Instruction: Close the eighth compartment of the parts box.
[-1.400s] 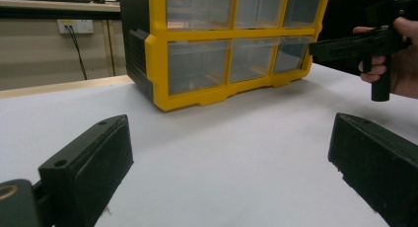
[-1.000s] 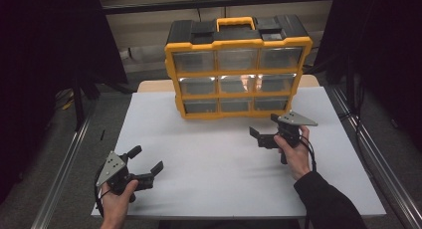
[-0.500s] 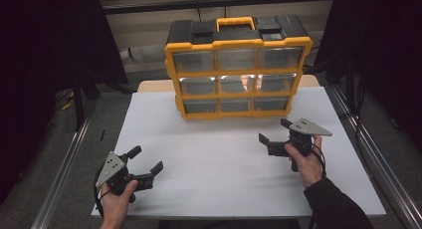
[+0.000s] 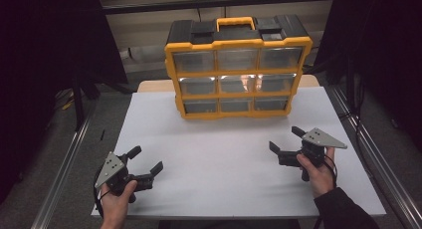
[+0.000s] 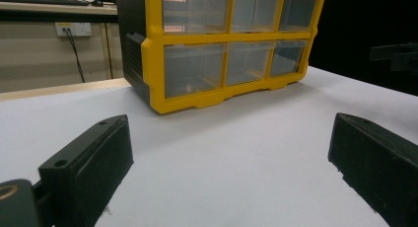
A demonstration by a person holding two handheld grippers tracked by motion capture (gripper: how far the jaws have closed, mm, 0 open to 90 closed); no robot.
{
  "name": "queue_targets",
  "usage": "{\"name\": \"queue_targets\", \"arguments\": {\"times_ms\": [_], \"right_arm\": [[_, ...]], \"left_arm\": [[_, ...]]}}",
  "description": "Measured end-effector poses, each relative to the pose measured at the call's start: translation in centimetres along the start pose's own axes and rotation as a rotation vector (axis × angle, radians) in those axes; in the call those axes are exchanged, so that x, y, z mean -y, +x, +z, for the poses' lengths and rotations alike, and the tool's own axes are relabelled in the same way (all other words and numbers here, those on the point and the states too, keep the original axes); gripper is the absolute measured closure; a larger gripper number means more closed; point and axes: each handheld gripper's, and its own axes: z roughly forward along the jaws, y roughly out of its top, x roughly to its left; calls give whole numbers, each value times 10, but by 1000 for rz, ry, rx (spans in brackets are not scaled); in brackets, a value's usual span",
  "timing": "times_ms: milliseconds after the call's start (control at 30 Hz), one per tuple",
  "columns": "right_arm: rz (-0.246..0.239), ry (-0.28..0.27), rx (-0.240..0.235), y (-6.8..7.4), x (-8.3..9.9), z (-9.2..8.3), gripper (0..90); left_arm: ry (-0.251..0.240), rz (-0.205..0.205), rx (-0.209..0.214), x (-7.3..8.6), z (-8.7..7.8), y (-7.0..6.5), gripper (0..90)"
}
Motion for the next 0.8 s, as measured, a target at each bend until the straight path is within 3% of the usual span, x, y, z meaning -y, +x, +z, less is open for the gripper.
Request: {"name": "queue_targets", "arguments": {"times_ms": [300,600,667,700,800], "right_arm": [[-4,-4,41,-7,9,-24,14],[-2,-15,88,-10,14,-44,12],[1,-17,90,-11,15,-49,15],[10,-22,95,-11,15,-51,20],[9,-13,106,-12,17,-58,21]], "left_arm": [[6,7,-6,1,-1,0,30],[2,-19,-25,2,-1,2,37],[11,2,-15,2,-2,3,37],[-6,-18,-14,2,-1,1,36],[1,-16,-18,2,-2,0,36]]}}
